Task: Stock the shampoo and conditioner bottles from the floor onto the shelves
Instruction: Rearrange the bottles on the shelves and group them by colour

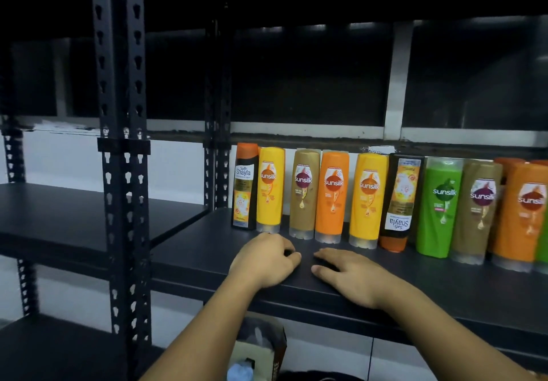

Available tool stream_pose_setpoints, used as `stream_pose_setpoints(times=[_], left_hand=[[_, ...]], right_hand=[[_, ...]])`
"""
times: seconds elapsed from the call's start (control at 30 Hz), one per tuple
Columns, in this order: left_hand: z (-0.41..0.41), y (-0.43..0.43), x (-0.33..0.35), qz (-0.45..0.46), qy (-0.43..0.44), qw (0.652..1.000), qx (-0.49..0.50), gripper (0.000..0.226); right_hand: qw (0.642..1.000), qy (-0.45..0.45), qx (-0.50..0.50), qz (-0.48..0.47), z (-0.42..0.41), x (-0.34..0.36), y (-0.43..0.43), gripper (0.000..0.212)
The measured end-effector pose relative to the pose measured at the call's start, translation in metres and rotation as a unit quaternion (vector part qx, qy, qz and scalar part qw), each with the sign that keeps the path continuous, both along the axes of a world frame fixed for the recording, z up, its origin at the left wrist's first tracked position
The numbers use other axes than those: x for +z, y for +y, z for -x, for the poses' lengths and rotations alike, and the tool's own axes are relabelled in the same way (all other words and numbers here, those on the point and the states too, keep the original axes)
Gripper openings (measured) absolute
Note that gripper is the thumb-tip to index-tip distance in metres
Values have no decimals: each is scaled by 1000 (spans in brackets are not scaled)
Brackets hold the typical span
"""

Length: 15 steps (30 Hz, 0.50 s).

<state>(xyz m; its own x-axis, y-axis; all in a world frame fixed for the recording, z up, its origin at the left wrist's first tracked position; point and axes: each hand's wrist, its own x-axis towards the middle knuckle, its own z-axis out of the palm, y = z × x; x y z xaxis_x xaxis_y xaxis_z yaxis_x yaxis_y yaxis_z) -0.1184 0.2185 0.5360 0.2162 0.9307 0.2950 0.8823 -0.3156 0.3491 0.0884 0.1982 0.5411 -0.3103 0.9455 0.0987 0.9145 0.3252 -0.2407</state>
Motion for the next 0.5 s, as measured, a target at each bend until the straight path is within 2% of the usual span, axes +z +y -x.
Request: stream_pose_setpoints(times=[0.23,0.3,0.5], left_hand=[[1,2,-4,-23,-33,999,12,33],[5,6,-4,-40,-62,997,23,32],[43,45,22,-96,-133,977,133,7]], right_hand=[[1000,-9,12,-15,2,2,1,59],[999,38,3,-12,6,10,6,59],[979,193,9,-60,63,27,41,61]])
